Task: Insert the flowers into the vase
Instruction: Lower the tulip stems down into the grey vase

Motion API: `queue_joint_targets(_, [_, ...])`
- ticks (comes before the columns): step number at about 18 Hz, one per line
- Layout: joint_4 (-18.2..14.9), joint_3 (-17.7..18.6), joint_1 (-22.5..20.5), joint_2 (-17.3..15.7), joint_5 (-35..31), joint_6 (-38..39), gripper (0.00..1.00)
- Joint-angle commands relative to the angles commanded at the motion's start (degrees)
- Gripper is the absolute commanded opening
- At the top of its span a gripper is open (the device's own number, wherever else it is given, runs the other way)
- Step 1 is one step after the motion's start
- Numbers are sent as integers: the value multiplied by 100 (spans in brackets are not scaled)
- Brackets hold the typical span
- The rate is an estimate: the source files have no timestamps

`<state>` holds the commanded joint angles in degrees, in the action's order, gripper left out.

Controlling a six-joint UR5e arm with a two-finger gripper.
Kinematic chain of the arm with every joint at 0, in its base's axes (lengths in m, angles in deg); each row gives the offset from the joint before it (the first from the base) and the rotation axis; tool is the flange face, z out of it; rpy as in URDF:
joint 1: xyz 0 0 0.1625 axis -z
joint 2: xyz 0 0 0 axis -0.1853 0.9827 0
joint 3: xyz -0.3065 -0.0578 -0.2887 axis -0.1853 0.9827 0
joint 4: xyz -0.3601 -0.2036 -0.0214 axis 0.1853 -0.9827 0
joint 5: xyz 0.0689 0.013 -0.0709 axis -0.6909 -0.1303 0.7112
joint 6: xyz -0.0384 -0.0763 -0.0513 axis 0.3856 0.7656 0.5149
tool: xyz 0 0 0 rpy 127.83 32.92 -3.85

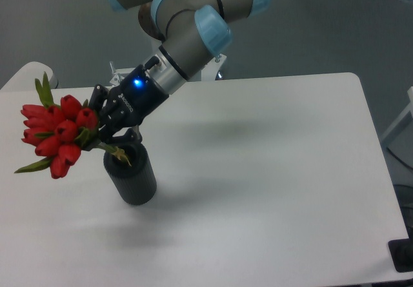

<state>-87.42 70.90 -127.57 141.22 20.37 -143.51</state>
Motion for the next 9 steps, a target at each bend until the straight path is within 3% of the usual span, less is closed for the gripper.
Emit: queue_joint_targets(9, [0,247,-17,167,-9,-414,15])
